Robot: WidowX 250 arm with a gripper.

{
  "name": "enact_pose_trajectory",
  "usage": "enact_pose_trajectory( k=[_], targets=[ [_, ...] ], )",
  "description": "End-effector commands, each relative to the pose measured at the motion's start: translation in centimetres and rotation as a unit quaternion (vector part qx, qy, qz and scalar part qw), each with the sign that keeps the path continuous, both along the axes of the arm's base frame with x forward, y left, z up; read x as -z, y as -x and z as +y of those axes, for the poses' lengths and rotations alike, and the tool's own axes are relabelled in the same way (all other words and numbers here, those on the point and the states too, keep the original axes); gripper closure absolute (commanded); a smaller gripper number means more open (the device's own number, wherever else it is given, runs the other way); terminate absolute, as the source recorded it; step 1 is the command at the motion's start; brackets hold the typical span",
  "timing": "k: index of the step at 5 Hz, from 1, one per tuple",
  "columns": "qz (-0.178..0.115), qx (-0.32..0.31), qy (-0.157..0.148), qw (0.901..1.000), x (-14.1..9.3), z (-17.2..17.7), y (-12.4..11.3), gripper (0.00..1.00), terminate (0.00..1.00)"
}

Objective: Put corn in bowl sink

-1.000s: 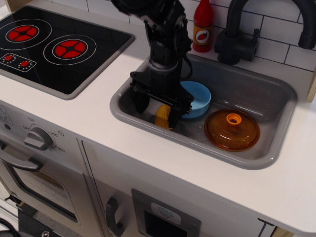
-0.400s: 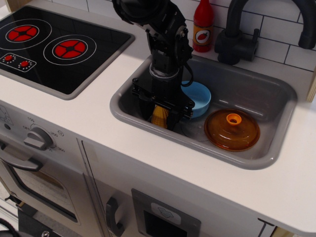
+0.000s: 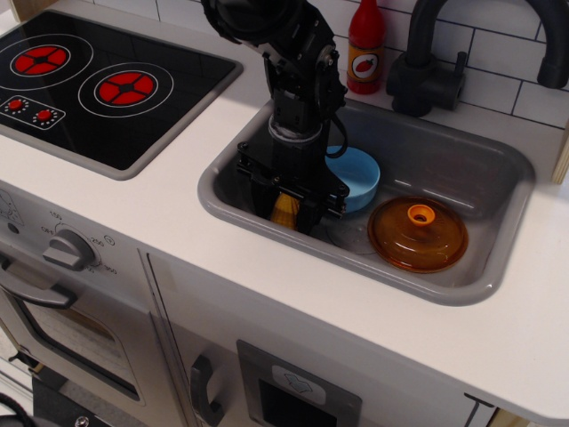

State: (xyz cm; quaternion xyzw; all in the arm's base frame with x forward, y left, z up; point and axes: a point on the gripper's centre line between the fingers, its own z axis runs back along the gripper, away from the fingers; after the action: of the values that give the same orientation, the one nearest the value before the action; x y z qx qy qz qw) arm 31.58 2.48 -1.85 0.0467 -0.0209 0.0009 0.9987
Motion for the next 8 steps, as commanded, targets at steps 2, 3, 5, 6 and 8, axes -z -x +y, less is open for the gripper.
enact_pose_trajectory(
  k=[2,3,5,6,8],
  targets=[
    [-0.051,-0.028,0.044,0.9973,-7.2,0.2,-1.4,1.0,0.0],
    [-0.091,-0.062,0.058,0.9922,-8.3,-0.4,-3.1,1.0,0.0],
    [-0.089,-0.107,0.059,0.9885,-7.3,-1.6,-6.5,1.0,0.0],
    [-0.075,-0.117,0.053,0.9889,-6.2,-2.1,-7.4,1.0,0.0],
    [-0.065,-0.112,0.034,0.991,-4.4,-2.4,-7.2,1.0,0.0]
  ],
)
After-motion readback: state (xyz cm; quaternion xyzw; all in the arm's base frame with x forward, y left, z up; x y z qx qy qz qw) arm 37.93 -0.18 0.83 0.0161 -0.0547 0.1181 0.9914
